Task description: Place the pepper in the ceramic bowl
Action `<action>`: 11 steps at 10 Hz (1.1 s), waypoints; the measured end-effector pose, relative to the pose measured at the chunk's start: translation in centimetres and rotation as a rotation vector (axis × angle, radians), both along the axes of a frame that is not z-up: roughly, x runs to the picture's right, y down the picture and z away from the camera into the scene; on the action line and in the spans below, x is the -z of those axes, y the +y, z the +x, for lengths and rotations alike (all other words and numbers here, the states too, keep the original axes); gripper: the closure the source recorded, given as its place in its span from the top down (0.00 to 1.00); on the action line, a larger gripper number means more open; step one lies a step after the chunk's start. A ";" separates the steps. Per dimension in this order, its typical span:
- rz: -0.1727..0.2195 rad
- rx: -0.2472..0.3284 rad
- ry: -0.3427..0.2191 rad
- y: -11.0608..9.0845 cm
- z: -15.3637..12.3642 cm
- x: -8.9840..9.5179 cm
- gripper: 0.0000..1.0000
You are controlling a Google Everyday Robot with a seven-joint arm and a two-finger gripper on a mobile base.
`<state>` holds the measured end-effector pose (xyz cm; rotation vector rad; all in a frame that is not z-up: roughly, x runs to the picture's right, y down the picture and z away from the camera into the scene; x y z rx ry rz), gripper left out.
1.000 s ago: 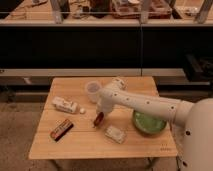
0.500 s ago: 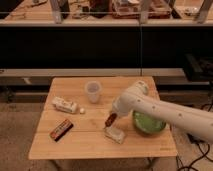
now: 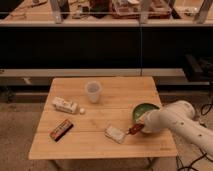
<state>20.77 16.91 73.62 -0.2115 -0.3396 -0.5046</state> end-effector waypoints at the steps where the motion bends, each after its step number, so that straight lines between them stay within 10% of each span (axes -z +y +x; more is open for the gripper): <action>1: 0.032 -0.055 0.013 -1.5 1.3 0.6 0.02; 5: 0.051 -0.132 0.079 -7.1 4.7 0.4 0.02; 11: -0.037 -0.187 0.161 -7.2 8.1 -4.5 0.02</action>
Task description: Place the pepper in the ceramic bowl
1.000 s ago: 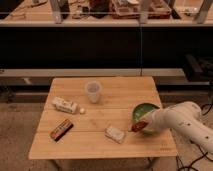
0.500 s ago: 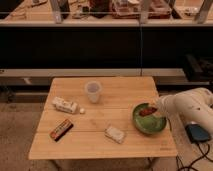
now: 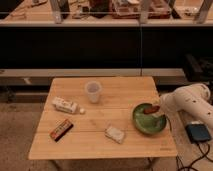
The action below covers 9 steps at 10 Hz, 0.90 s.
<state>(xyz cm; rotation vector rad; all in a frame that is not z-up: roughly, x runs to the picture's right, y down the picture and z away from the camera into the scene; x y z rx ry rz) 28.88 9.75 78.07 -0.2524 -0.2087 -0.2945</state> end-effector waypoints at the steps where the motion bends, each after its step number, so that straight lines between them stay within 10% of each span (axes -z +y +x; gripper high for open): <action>1: -0.002 0.001 -0.003 -0.1 -0.2 -0.5 0.07; 9: -0.015 -0.015 -0.083 1.3 -2.5 -2.8 0.80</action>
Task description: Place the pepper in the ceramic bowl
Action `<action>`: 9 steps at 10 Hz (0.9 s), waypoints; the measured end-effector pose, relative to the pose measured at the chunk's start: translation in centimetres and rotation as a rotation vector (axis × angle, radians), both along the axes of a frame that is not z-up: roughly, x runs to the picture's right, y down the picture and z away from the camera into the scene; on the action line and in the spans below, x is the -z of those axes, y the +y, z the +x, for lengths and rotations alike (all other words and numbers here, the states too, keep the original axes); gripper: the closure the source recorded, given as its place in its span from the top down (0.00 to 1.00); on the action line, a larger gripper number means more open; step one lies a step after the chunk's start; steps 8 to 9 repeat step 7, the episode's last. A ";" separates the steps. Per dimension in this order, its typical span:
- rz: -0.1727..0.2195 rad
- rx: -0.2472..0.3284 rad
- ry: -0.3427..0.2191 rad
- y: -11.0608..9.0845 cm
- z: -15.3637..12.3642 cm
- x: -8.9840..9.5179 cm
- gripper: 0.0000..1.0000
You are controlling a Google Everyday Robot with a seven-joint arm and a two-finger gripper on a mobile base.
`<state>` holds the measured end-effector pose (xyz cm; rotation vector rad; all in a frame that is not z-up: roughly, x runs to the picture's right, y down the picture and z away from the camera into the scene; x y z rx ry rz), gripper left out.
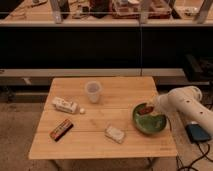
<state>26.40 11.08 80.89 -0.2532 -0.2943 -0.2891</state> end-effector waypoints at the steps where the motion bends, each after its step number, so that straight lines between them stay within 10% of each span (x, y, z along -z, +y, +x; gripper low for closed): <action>1: -0.004 0.001 -0.008 0.3 -0.1 -0.2 0.80; 9: -0.006 0.016 -0.054 0.7 -0.6 -0.3 0.80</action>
